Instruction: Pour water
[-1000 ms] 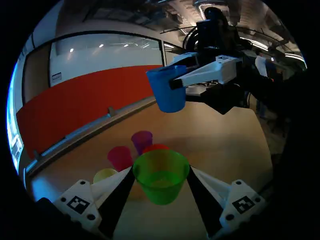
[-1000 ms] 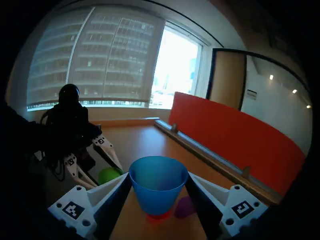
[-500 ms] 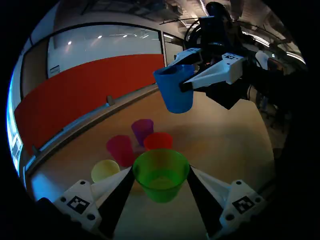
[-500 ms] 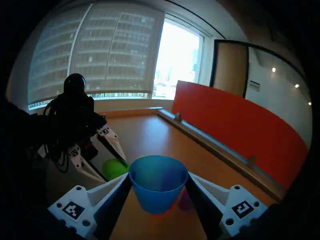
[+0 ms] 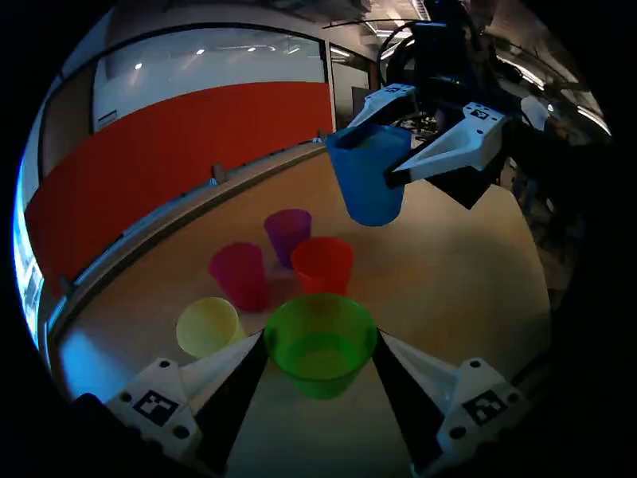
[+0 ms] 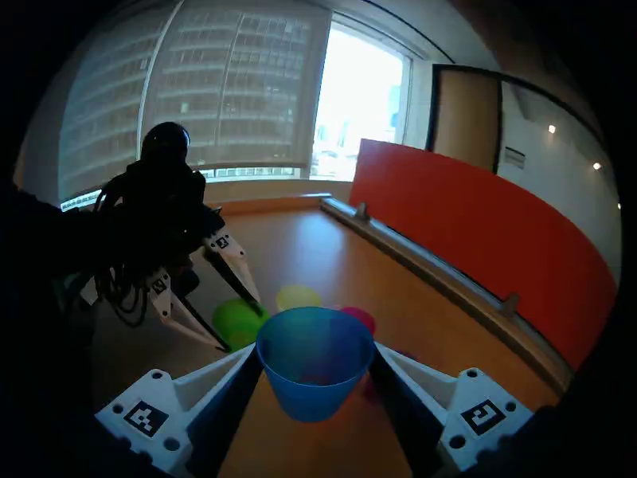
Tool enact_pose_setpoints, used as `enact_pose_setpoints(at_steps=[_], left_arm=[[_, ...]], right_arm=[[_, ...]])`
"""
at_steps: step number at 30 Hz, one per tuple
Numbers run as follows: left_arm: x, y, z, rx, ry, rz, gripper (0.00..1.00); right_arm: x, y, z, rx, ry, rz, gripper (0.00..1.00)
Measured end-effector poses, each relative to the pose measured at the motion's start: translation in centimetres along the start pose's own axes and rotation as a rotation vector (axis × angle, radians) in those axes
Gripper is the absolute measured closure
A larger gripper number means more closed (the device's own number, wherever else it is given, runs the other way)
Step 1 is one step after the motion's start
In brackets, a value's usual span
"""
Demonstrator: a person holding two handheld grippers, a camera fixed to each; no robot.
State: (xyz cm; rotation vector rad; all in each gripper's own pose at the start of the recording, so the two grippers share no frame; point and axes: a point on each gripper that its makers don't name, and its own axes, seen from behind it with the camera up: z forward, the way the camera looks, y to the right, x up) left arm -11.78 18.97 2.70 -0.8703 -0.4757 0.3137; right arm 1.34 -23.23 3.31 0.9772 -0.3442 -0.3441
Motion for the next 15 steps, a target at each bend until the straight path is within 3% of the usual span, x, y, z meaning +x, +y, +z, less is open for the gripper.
enact_pose_setpoints(at_steps=[15], left_arm=[[-1.6, -0.2, 1.2, -0.017, -0.073, -0.013, 0.12]], right_arm=[[-2.5, -0.2, 1.2, 0.028, -0.045, 0.004, 0.08]])
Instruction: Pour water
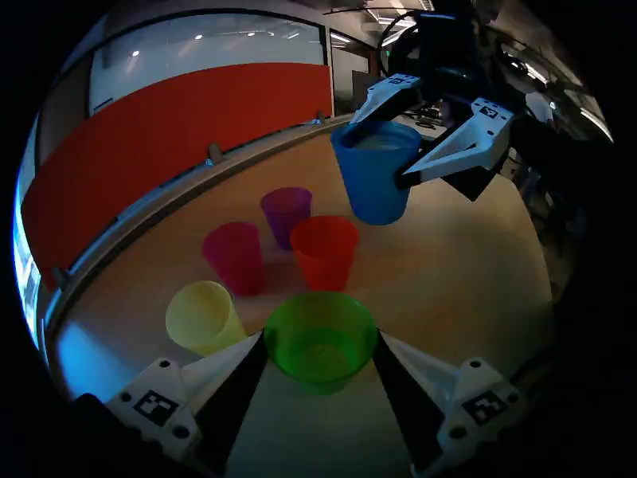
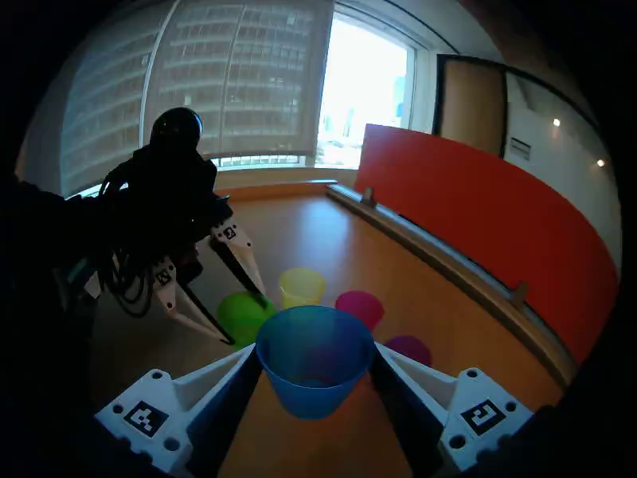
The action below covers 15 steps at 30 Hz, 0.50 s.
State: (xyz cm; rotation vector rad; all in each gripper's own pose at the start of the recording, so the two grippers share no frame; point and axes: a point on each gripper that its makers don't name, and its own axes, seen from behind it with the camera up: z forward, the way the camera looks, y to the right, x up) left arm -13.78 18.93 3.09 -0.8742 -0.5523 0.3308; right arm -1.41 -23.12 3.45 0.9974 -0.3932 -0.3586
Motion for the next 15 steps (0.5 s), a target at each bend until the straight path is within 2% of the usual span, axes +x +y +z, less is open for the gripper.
enact_pose_setpoints(at_steps=[15], left_arm=[[-0.43, 0.07, 0.74, -0.021, -0.004, -0.025, 0.12]], right_arm=[[-0.96, -0.10, 0.75, 0.010, -0.019, 0.003, 0.08]])
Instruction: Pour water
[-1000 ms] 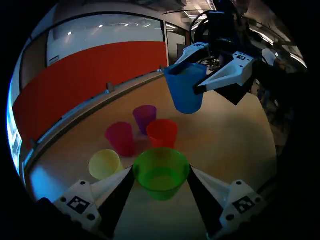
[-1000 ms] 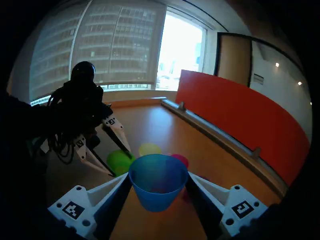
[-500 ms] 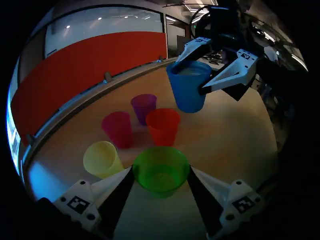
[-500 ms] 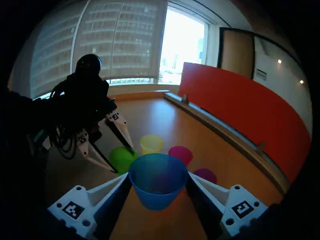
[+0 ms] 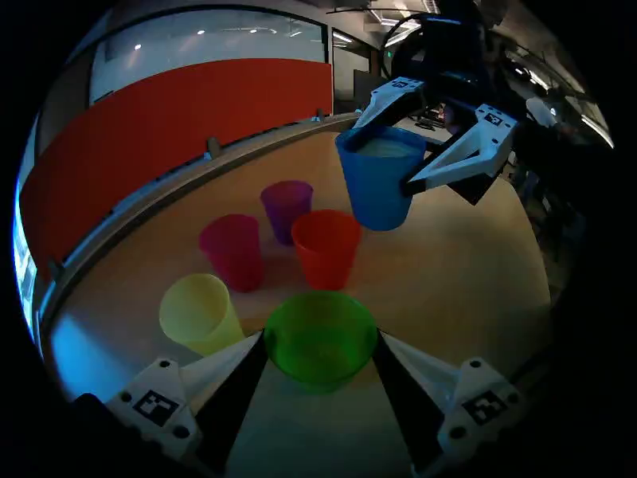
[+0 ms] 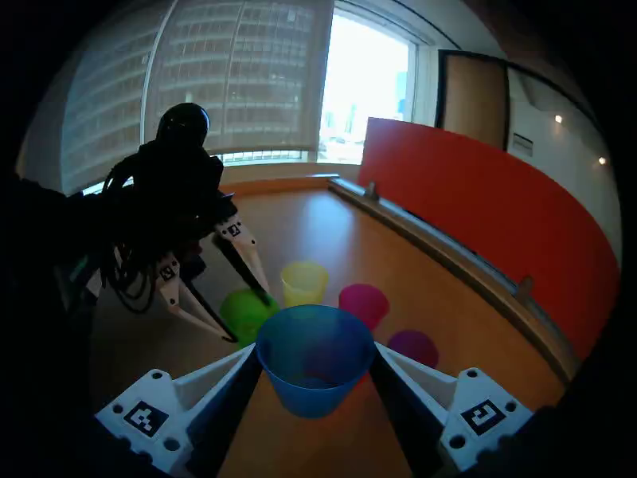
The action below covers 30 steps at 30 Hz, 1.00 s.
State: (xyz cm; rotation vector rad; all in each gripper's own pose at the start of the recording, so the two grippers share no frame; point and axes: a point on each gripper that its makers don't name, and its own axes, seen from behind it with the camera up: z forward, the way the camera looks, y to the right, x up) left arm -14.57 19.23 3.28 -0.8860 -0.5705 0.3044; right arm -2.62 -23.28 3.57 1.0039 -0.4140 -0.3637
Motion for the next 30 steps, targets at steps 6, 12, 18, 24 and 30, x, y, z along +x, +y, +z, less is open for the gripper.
enact_pose_setpoints(at_steps=[6, 12, 18, 24, 30], left_arm=[[-0.4, -0.2, 0.2, -0.001, -0.006, -0.006, 0.12], [-0.6, -0.2, 0.3, -0.006, -0.004, -0.013, 0.12], [-0.9, -0.2, 0.2, -0.013, -0.002, -0.012, 0.12], [-1.0, -0.4, 0.1, -0.021, 0.004, -0.027, 0.11], [-1.5, -0.5, 0.1, -0.025, -0.007, -0.035, 0.05]], right_arm=[[-0.1, 0.1, 0.1, -0.004, -0.003, -0.002, 0.08], [-0.2, 0.1, 0.3, 0.000, -0.005, 0.001, 0.08], [-0.5, -0.1, 0.6, 0.006, -0.012, 0.003, 0.08], [-0.7, -0.4, 0.9, 0.015, -0.014, 0.006, 0.08], [-0.9, -0.8, 1.1, 0.022, -0.018, 0.010, 0.08]])
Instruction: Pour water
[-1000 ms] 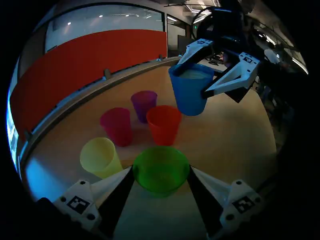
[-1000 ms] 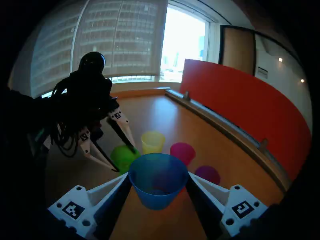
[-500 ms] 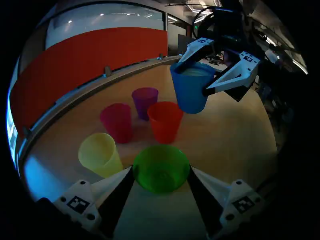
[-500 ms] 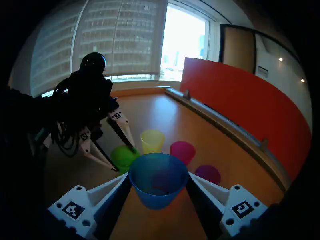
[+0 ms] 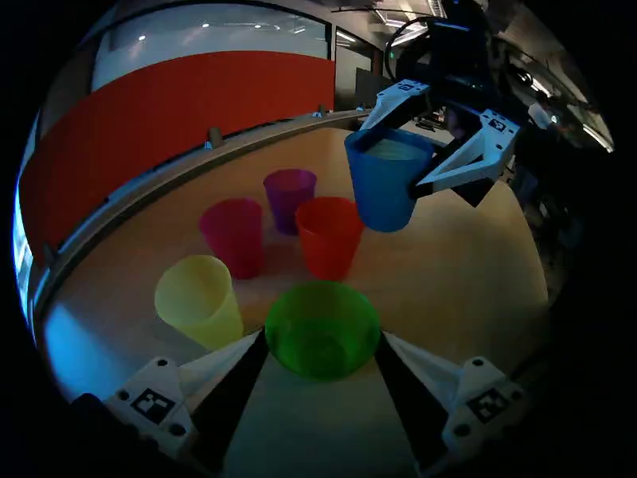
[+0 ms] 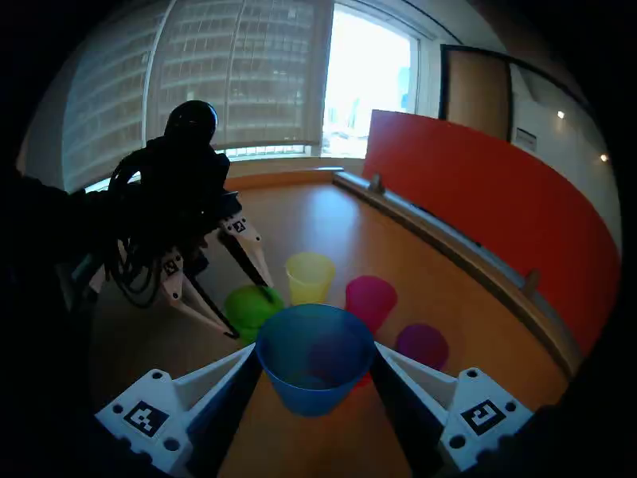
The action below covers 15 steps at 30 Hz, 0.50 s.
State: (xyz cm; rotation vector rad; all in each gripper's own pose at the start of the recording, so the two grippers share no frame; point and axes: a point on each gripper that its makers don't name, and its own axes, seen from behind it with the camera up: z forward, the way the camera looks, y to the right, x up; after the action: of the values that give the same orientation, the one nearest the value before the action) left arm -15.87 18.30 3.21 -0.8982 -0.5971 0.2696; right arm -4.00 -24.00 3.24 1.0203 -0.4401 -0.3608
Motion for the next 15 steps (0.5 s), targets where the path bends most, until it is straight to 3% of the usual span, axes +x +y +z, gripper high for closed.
enact_pose_setpoints(at_steps=[8, 15], left_arm=[[0.1, 0.0, -0.6, -0.013, 0.012, -0.023, 0.02], [0.0, -0.1, -1.1, 0.008, 0.013, -0.005, 0.02]], right_arm=[[-0.2, -0.6, 0.0, 0.013, 0.006, 0.016, 0.08], [0.1, -0.9, -0.1, 0.012, 0.012, 0.008, 0.08]])
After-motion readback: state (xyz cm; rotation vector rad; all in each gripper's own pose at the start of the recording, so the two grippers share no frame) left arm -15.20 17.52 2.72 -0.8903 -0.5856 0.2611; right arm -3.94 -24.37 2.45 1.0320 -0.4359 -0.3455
